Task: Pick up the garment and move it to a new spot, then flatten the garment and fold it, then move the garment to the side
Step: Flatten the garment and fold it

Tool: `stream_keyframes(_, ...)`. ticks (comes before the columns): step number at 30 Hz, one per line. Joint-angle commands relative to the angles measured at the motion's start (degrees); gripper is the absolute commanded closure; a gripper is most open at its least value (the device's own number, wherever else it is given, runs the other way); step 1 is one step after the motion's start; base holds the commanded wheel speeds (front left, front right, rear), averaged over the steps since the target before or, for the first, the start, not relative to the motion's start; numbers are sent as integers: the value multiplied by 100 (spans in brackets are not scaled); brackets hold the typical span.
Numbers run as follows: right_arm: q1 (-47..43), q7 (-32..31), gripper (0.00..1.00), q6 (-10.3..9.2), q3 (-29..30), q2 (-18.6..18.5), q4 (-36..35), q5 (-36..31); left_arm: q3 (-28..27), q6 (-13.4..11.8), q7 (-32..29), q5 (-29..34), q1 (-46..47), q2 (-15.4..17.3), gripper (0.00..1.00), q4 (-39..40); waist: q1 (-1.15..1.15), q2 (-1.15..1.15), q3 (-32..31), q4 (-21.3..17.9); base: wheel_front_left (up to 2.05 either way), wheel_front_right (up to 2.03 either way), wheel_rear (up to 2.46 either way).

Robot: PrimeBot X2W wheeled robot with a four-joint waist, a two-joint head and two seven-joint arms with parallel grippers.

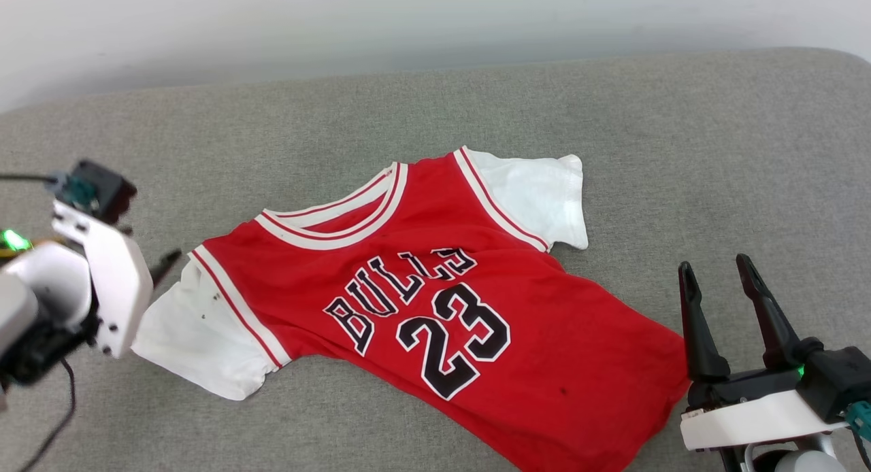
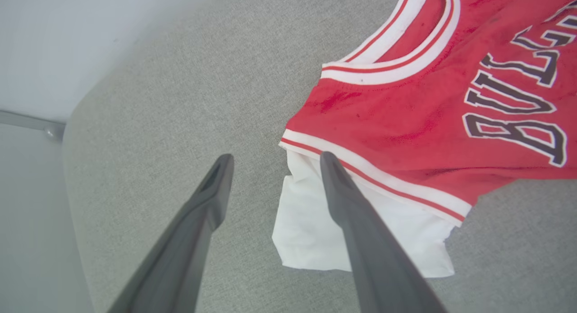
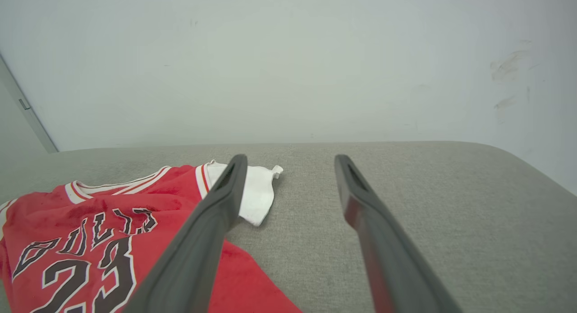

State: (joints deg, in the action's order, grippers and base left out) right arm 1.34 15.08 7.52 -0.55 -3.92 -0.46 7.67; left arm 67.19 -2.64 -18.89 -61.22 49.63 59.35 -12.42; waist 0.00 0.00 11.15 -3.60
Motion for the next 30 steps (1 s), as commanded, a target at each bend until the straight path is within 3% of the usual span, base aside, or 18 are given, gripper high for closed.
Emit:
stream_keyframes(1, -75, 12, 0, -5, 12, 18, -17, 27, -53, -39, -124, 151, 264, 98, 0, 214, 0, 0, -33, 12, 0, 0, 0)
stream_keyframes(6, -48, 12, 0, -6, -30, 32, -41, 33, -101, 103, -712, 525, 1001, 101, 0, 553, 0, 0, 23, -55, 0, 0, 0)
stream_keyframes(16, 222, 12, 0, -6, -151, 39, -121, 10, 91, 645, -2031, 699, 2064, -592, 0, 122, 0, 0, 446, -422, 0, 0, 0)
stream_keyframes(22, 382, 12, 0, -6, -195, 54, -156, 4, 365, 895, -2913, 679, 2375, -969, 0, -60, 0, 0, 810, -656, 0, 0, 0)
stream_keyframes(30, 632, 12, 0, -6, -326, 76, -185, 31, 570, 1001, -3658, 758, 2345, -1275, 0, -257, 0, 0, 1247, -919, 0, 0, 0)
